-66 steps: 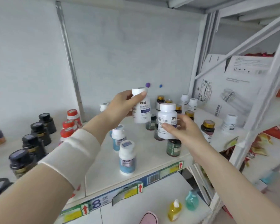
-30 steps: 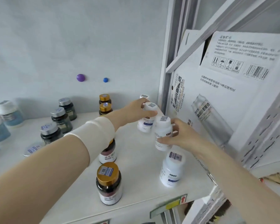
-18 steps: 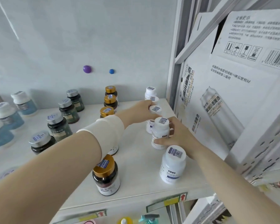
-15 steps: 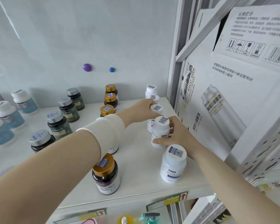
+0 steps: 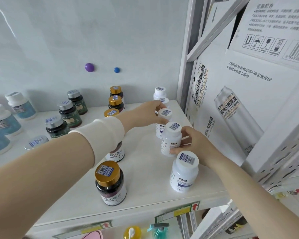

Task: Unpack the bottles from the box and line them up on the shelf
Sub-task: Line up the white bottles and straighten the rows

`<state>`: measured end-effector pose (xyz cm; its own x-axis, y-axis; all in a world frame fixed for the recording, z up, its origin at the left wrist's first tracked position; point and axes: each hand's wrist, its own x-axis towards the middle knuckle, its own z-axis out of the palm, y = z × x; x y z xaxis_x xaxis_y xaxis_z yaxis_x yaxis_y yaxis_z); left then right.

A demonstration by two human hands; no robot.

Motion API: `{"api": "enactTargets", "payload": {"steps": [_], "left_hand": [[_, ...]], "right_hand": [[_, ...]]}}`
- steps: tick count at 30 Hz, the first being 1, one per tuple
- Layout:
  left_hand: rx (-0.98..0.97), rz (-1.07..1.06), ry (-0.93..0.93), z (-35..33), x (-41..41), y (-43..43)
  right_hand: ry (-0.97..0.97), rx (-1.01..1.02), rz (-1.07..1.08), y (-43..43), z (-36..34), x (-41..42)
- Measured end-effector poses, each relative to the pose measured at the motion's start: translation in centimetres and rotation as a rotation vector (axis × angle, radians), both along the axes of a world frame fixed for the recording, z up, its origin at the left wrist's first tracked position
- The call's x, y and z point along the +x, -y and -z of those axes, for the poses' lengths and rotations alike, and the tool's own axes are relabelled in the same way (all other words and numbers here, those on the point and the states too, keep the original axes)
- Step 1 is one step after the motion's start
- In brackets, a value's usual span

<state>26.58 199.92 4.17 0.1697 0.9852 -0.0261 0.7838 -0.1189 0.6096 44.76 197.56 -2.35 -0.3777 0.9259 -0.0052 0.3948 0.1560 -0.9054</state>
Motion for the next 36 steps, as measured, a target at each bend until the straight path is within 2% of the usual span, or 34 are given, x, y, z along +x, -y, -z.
{"api": "enactTargets", "payload": {"steps": [20,31,36], "left_hand": [[-0.036,0.070,-0.020,-0.1,-0.2,-0.3],[-0.072,0.033,-0.015,-0.4,-0.4,0.5],[-0.072,0.035,-0.131,-2.6,-1.9,1.9]], "right_hand": [[0.016,-0.003,0.013,0.4,-0.1,-0.2],[0.075,-0.015,0.024,0.9,-1.5,0.0],[0.059,0.039,0.031,1.9,-4.7,0.6]]}}
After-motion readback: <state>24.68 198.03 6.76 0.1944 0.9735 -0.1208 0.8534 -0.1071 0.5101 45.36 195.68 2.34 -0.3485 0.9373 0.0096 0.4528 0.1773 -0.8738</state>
